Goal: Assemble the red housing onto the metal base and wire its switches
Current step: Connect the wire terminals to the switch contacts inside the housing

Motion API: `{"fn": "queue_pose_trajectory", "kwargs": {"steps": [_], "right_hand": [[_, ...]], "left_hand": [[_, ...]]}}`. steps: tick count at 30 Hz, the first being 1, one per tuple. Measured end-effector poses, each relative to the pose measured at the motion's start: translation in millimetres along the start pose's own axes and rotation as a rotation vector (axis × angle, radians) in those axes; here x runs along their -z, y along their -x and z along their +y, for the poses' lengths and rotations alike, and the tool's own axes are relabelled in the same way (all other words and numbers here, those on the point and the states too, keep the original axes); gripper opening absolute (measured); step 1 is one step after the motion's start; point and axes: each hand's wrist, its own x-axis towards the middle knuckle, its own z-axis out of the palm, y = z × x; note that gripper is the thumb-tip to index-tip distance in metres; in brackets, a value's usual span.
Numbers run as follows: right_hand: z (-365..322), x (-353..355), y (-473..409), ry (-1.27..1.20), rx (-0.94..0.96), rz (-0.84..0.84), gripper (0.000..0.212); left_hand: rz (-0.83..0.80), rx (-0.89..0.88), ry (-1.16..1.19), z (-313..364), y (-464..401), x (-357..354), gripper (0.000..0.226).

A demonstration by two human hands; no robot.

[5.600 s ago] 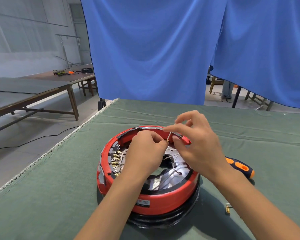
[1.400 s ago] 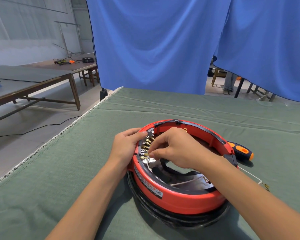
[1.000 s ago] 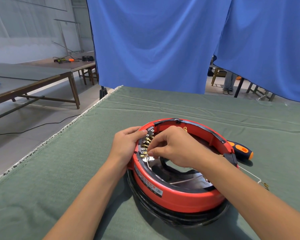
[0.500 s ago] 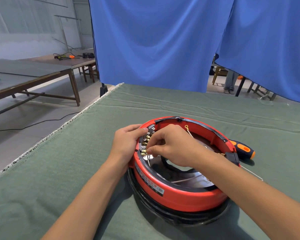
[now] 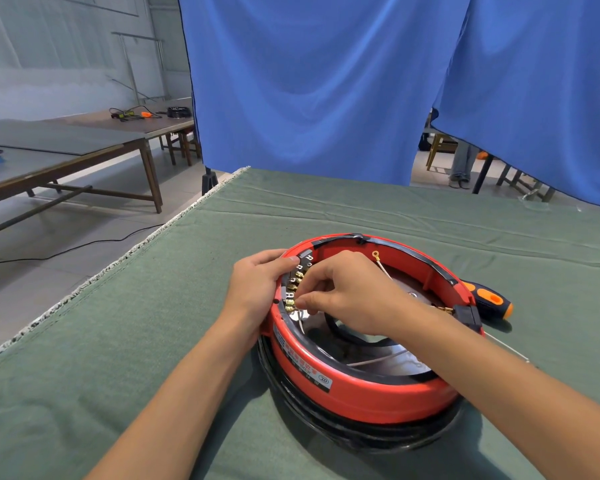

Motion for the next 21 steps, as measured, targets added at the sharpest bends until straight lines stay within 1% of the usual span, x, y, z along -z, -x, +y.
{"fn": "queue_pose_trajectory", "kwargs": {"steps": [5, 13, 17, 21], "right_hand": [[-2.3, -0.9, 1.4, 0.015, 0.014, 0.014, 0.005], [-0.1, 0.0, -1.1, -0.042, -0.007, -0.027, 0.004], [1.1, 3.6, 3.5, -0.038, 0.011, 0.066, 0.003], [10.5, 19.3, 13.5, -0.029, -0.012, 0.253, 0.01]], "left_hand": [[0.016, -0.003, 0.009, -0.3, -0.2, -1.1, 0.015], [0.039, -0.002, 0.0, 1.3, 1.7, -2.9, 0.013], [0.04, 0.001, -0.023, 4.0, 4.7, 0.1, 0.015], [-0.013, 0.027, -0.048, 4.1, 7.5, 3.9, 0.027]]}}
